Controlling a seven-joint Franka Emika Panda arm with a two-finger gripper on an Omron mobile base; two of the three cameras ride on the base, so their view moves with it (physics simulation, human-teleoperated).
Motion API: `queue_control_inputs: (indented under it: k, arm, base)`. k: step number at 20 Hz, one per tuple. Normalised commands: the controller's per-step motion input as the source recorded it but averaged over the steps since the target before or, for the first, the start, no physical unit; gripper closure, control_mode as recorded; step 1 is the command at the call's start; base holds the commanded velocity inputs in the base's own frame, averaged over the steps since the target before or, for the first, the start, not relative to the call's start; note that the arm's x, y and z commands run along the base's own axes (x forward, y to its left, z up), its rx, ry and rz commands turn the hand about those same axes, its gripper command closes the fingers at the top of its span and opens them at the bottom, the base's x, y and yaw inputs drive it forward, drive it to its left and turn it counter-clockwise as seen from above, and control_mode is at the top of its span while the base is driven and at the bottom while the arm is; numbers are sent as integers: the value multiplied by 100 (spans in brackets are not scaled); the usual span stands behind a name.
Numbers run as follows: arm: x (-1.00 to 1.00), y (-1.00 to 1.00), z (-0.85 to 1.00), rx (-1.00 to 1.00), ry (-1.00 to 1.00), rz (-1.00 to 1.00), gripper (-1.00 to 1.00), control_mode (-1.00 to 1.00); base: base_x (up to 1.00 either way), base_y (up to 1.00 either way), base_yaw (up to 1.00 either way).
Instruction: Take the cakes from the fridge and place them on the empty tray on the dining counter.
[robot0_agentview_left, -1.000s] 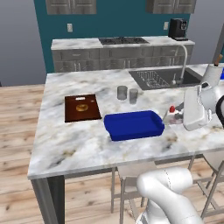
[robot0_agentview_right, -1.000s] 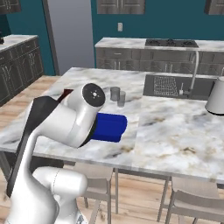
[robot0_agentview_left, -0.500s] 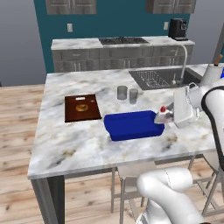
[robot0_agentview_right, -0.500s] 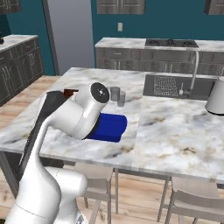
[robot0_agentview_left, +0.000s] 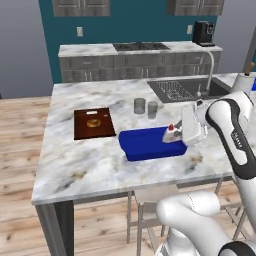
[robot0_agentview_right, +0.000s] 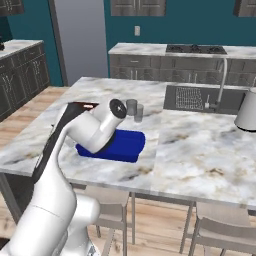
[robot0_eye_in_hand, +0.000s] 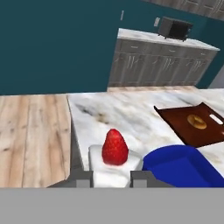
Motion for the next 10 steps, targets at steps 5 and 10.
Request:
queue_control_inputs:
  k: [5, 10]
  arm:
    - [54, 21, -38, 1, 0, 0, 100, -100]
    - [51, 6, -33, 4, 0, 0, 100, -100]
  base:
    - [0, 0, 0]
    - [0, 0, 0]
